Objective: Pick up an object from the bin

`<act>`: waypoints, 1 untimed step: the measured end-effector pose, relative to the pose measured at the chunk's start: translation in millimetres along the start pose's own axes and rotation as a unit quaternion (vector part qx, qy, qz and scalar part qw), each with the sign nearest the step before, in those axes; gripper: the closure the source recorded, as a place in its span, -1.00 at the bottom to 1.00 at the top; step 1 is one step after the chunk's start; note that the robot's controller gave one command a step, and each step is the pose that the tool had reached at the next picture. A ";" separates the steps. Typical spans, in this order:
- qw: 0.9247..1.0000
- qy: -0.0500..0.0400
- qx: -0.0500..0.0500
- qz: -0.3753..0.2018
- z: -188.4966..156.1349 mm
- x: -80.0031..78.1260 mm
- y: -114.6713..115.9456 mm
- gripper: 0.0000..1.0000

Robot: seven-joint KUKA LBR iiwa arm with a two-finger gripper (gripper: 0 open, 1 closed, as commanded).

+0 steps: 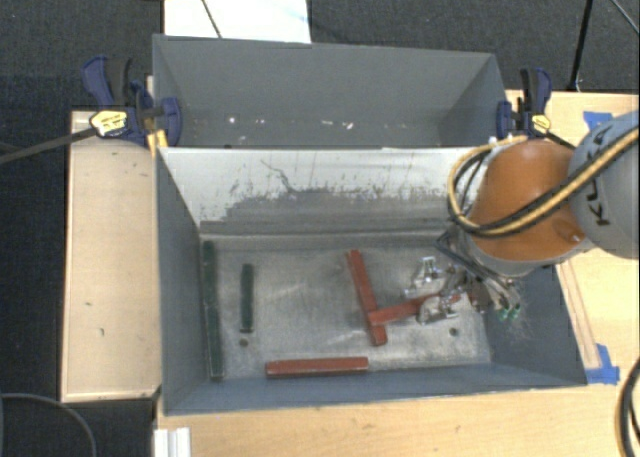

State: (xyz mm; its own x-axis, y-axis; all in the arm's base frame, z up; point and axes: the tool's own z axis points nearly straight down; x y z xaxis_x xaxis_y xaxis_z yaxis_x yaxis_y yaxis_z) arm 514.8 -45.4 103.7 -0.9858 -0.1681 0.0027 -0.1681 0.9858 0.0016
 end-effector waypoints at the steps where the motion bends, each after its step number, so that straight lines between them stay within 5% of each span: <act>1: 1.000 -0.003 0.001 0.006 -30.4 -2.8 -0.3 1.00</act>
Offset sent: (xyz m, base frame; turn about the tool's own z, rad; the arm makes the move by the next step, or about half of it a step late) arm -0.0111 -0.0033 0.1190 0.0466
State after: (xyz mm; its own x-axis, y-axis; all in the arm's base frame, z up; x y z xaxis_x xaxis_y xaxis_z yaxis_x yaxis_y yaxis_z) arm 517.6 -45.3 134.0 -0.9878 -0.1558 -0.0031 -0.1558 0.9878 -0.0003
